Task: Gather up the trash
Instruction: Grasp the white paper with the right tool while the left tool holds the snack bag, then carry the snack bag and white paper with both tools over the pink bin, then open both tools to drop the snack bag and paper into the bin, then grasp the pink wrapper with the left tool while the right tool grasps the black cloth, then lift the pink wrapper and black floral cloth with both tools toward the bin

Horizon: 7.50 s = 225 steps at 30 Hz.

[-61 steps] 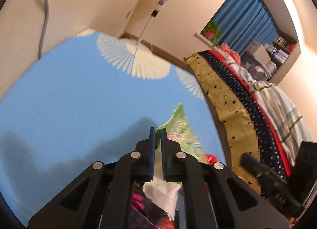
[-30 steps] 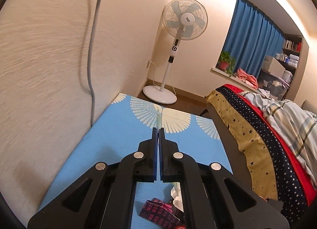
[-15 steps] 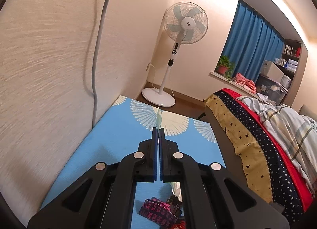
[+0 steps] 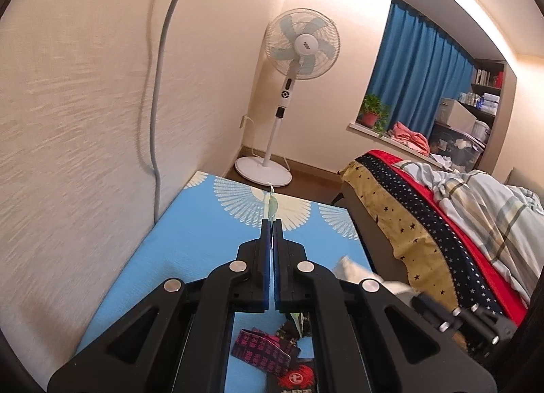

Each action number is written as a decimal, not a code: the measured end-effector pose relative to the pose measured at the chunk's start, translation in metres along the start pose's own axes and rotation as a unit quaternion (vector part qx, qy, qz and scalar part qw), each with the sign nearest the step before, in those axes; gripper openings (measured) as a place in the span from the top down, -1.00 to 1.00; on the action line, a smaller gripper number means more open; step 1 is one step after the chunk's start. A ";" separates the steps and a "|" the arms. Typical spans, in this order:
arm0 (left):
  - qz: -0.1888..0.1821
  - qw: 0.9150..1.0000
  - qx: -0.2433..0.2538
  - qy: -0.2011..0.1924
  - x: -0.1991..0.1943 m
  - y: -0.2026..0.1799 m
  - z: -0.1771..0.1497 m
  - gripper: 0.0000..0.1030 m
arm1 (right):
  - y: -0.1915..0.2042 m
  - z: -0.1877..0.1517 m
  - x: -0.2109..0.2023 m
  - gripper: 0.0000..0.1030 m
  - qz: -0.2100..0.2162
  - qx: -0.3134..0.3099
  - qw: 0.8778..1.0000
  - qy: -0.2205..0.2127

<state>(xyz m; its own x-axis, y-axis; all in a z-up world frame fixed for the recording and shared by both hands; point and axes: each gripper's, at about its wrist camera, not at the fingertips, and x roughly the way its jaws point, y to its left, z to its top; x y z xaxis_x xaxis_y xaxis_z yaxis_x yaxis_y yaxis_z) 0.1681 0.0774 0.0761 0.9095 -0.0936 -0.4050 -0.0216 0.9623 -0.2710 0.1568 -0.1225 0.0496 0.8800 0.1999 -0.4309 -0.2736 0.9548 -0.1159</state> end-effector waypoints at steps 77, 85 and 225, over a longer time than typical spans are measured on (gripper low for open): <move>-0.213 0.927 0.196 0.239 0.060 -0.233 -0.229 0.94 | -0.178 -0.221 -0.076 0.93 -0.252 0.365 0.889 0.110; -0.218 0.931 0.186 0.226 0.050 -0.229 -0.217 0.94 | -0.173 -0.213 -0.082 0.71 -0.250 0.352 0.896 0.100; 0.013 0.996 0.018 0.085 -0.015 -0.042 -0.129 0.98 | -0.087 -0.047 -0.034 0.91 0.059 0.197 0.978 0.042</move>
<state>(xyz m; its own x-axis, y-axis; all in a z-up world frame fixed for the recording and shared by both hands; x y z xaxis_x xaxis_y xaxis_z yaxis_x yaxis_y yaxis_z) 0.1020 0.0049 -0.0194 0.8258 -0.1063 -0.5538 -0.0272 0.9734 -0.2275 0.1321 -0.2229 0.0322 0.8121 0.3115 -0.4934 -0.1863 0.9397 0.2867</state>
